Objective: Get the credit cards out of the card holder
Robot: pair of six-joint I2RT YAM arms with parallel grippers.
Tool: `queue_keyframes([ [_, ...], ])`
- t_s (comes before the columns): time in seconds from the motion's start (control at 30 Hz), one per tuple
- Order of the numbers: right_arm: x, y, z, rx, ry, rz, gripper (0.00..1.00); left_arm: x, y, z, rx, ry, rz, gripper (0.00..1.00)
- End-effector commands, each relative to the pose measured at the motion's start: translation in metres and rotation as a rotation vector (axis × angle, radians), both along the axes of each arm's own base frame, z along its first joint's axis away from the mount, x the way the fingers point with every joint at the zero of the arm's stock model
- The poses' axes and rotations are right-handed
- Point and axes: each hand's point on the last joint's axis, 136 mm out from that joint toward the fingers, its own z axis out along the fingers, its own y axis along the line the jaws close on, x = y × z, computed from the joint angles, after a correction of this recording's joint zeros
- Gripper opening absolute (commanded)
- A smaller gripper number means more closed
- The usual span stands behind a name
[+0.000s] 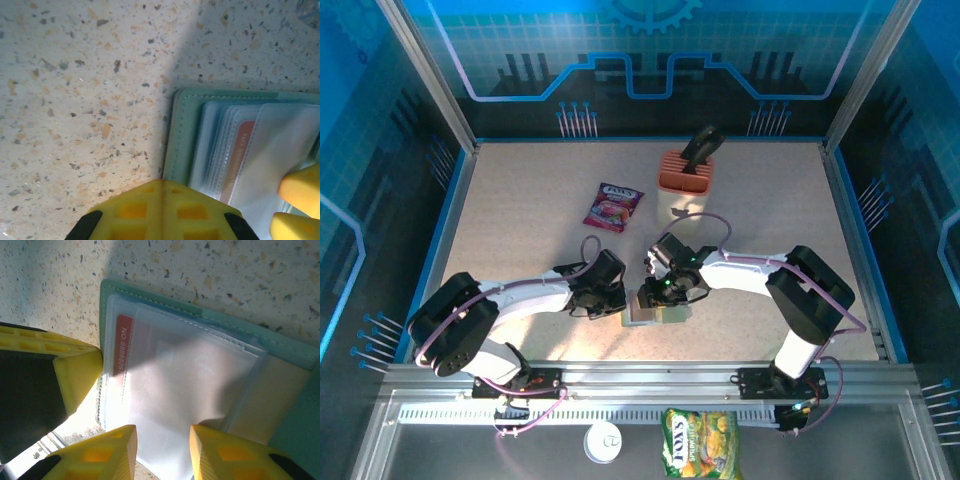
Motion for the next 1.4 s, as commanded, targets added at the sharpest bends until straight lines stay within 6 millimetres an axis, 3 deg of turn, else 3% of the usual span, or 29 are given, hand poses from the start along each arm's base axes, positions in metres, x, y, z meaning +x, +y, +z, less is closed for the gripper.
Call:
queue_keyframes([
  [0.0, 0.001, -0.009, 0.000, -0.017, -0.012, -0.006, 0.34, -0.002, 0.007, -0.003, 0.055, 0.016, -0.013, 0.00],
  [0.53, 0.001, -0.020, -0.001, -0.058, -0.042, -0.005, 0.33, 0.003, 0.004, 0.001, 0.065, 0.010, -0.029, 0.00],
  [0.9, 0.002, -0.021, 0.000, -0.062, -0.050, -0.001, 0.33, 0.010, -0.003, 0.027, 0.023, -0.037, -0.032, 0.00],
  [1.13, -0.003, -0.026, -0.006, -0.073, -0.039, -0.001, 0.33, 0.013, -0.022, 0.043, -0.095, -0.053, -0.035, 0.00],
  [1.37, -0.004, -0.027, -0.007, -0.076, -0.036, -0.003, 0.33, 0.013, -0.040, 0.043, -0.197, -0.041, -0.035, 0.09],
])
